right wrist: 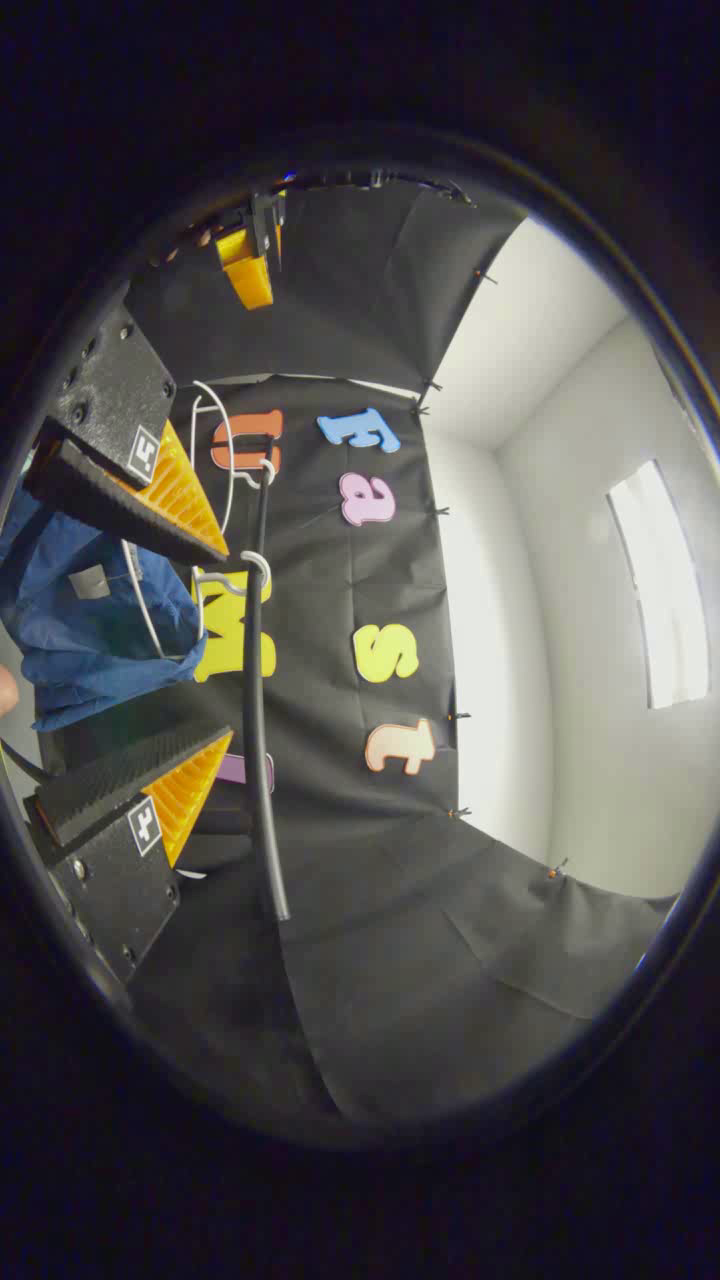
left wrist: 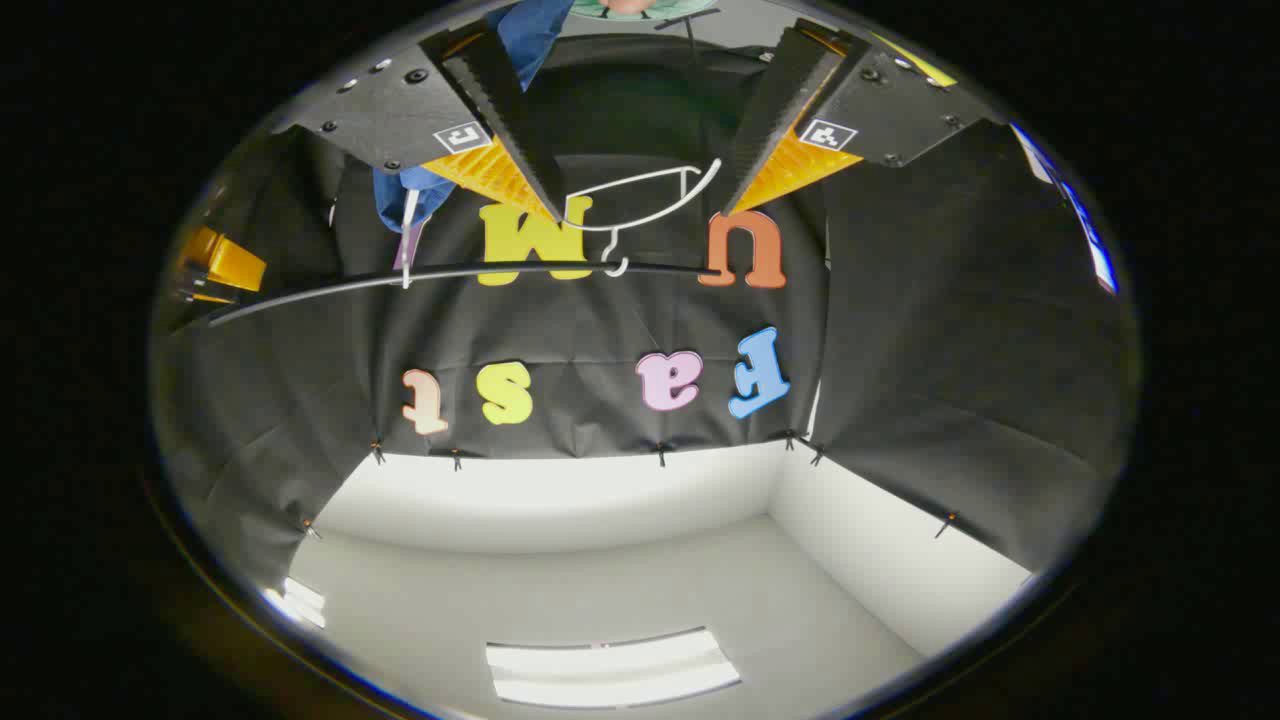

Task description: Grasp the clothes on the hanger with both hands and then place them into the laundry hamper below.

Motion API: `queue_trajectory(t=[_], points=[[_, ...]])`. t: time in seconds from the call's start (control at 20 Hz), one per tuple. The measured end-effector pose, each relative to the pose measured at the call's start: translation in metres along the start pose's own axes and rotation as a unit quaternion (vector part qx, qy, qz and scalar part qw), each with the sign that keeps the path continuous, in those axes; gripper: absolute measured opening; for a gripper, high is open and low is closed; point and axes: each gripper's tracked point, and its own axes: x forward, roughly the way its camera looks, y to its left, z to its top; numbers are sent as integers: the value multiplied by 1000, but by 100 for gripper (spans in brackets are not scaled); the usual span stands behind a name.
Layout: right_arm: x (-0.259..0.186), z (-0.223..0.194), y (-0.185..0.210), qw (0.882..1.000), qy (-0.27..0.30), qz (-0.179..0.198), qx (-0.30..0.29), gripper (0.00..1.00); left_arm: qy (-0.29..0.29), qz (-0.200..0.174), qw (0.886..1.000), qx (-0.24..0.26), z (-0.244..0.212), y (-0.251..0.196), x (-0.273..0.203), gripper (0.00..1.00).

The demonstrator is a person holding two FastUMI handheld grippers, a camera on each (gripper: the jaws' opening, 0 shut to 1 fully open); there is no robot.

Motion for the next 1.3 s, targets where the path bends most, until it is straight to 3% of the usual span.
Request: queue_trajectory(t=[0.5, 0.7, 0.85, 0.9, 1.25, 1.3], points=[[13, -5, 14, 999, 9, 31, -24, 99, 29, -1, 1000, 10, -20, -5, -4, 100], [17, -6, 9, 1000, -1, 16, -9, 99, 40, 3, 999, -16, -27, -20, -3, 100], [26, -19, 3, 1000, 11, 3, -5, 98, 41, -26, 998, -29, -28, -46, -4, 95], [28, -21, 0, 1000, 16, 1, -5, 99, 44, -33, 998, -28, -30, -55, -3, 100], [34, -45, -30, 999, 47, -6, -5, 98, 53, -67, 996, -32, -36, -120, -9, 100], [36, -47, -33, 999, 49, -4, -3, 98, 52, -72, 996, -31, -35, -131, -10, 95]])
